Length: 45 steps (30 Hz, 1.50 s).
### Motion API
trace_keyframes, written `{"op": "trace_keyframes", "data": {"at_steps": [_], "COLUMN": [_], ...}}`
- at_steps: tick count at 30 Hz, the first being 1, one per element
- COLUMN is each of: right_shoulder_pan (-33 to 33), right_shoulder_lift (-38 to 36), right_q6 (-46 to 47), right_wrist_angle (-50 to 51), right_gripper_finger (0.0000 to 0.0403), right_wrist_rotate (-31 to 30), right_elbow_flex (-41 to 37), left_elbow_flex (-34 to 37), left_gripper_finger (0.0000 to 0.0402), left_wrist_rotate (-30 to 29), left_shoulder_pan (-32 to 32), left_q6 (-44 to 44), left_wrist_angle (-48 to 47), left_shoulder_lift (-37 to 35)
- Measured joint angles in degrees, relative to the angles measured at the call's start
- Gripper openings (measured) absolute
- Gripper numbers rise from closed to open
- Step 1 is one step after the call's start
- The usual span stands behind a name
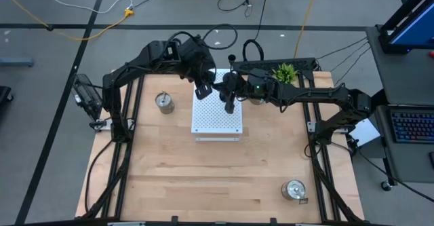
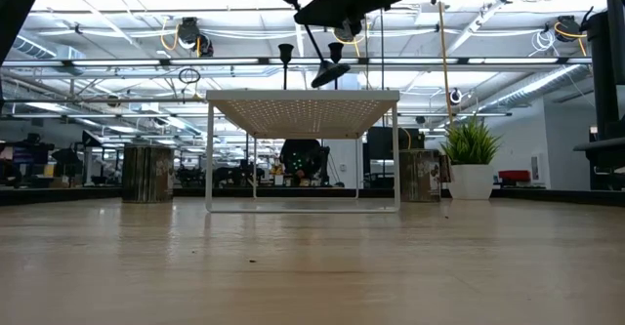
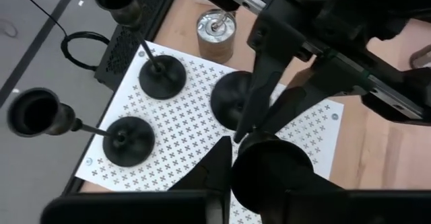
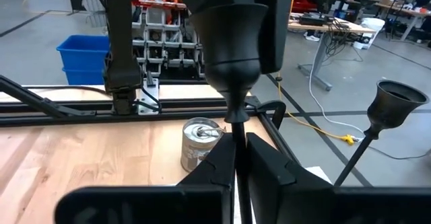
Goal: Pick & Place candle stick holders
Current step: Put the black candle holder on the shelf
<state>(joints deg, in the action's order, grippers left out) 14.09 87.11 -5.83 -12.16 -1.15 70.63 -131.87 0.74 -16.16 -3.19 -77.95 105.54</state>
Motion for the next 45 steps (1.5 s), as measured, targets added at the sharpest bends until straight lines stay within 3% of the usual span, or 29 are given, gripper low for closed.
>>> {"op": "trace_keyframes", "data": {"at_steps": [21,34,45], "right_shoulder_pan": [0.0,0.1,0.4], "right_shoulder_lift": [0.0,0.0,0.0], "right_q6": [1.5,1.4,2.5], "right_wrist_angle": [0.4,0.7,0.3], "right_gripper_finger": [0.0009,0.0008,0.0007], "right_wrist_rotate": [-0.4,-1.2,-3.9], "right_elbow_flex": [0.0,0.0,0.0], "left_elbow_flex": [0.0,0.0,0.0], "left_gripper_finger": [0.007,0.0223,0.0255], "left_wrist_rotate": [-1.2,-6.1,-10.5], "left_shoulder_pan": [0.1,0.1,0.0], "left_q6": [1.5,3.0,5.0], "left_wrist_angle": [-1.6,-1.9,-2.4], "left_shoulder_lift": [0.0,-0.2,-4.2]}}
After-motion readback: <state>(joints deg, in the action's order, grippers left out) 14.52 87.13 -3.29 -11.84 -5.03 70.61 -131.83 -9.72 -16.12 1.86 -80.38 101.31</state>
